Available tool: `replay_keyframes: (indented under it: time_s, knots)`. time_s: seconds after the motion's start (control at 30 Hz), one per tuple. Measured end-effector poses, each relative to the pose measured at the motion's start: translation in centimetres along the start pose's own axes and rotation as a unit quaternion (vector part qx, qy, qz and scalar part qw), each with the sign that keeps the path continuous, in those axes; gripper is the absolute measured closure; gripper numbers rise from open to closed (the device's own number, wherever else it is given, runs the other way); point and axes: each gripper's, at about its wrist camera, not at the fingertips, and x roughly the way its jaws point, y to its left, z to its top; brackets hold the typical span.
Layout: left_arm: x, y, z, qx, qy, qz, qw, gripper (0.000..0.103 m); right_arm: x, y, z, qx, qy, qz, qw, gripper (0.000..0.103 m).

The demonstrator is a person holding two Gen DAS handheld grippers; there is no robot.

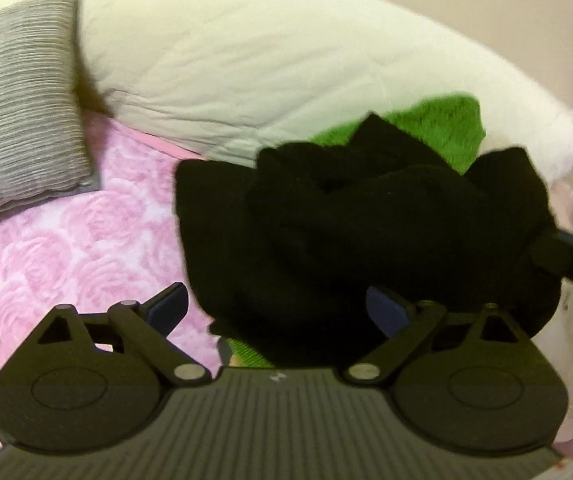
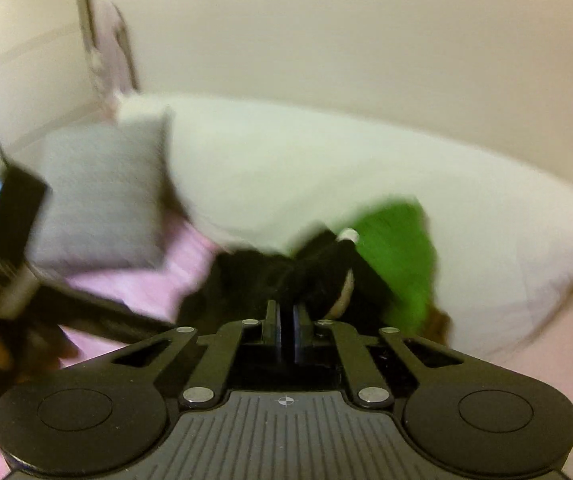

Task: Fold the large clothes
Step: 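Carry the black sweater to the other bed and drop it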

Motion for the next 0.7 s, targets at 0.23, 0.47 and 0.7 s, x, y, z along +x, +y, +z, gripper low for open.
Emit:
replay_keyframes:
  time_s: [0.23, 0.47, 0.7]
  knots:
    - [-10.2, 6.3, -3.0, -0.084, -0.063, 0.029, 0.9941, 0.009, -5.9, 9.2, 3.5, -0.037, -0.062, 0.115, 0.991, 0.102]
    - [-24.3, 13.9, -10.9, -0.171, -0.139, 0.098, 0.9706, 0.009, -12.5, 20.6, 4.5, -0.085, -0.109, 0.204, 0.969, 0.102]
    - [-39.4, 20.0, -22.0, -0.247, -0.207, 0.186, 0.9283, 0.009, -22.9, 30.9, 5.7, -0.069, -0.206, 0.309, 0.926, 0.102]
